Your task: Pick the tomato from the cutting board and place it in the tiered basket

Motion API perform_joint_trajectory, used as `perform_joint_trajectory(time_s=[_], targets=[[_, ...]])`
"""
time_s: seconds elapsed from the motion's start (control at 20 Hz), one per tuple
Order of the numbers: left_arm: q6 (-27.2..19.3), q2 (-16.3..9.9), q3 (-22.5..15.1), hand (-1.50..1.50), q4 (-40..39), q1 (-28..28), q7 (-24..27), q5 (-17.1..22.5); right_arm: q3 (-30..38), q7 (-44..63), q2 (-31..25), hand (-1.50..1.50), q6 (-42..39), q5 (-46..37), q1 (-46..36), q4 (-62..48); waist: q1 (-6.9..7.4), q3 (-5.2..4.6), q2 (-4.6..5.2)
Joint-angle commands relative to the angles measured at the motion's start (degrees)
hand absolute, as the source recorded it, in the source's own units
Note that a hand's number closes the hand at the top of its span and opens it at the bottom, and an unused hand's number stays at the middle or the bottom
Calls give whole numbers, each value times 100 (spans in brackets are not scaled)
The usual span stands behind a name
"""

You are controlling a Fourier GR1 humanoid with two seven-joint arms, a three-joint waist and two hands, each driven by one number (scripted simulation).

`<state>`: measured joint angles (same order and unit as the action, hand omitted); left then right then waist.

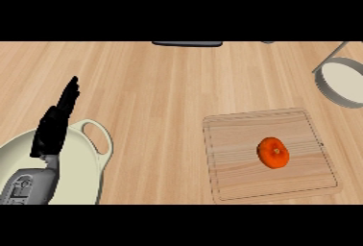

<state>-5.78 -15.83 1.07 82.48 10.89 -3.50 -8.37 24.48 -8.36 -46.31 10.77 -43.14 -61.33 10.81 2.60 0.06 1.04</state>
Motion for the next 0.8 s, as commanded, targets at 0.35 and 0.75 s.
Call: perform_joint_trajectory(time_s=[0.35, 0.75], targets=[[92, -28, 107, 0, 110, -168, -2, 30, 590, 316, -926, -150, -418, 603, -147, 89, -102, 3, -50], [83, -26, 135, 0, 315, -427, 40, -40, 1126, 52, -1856, -150, -1703, 1272, 781, -52, -243, 0, -100]])
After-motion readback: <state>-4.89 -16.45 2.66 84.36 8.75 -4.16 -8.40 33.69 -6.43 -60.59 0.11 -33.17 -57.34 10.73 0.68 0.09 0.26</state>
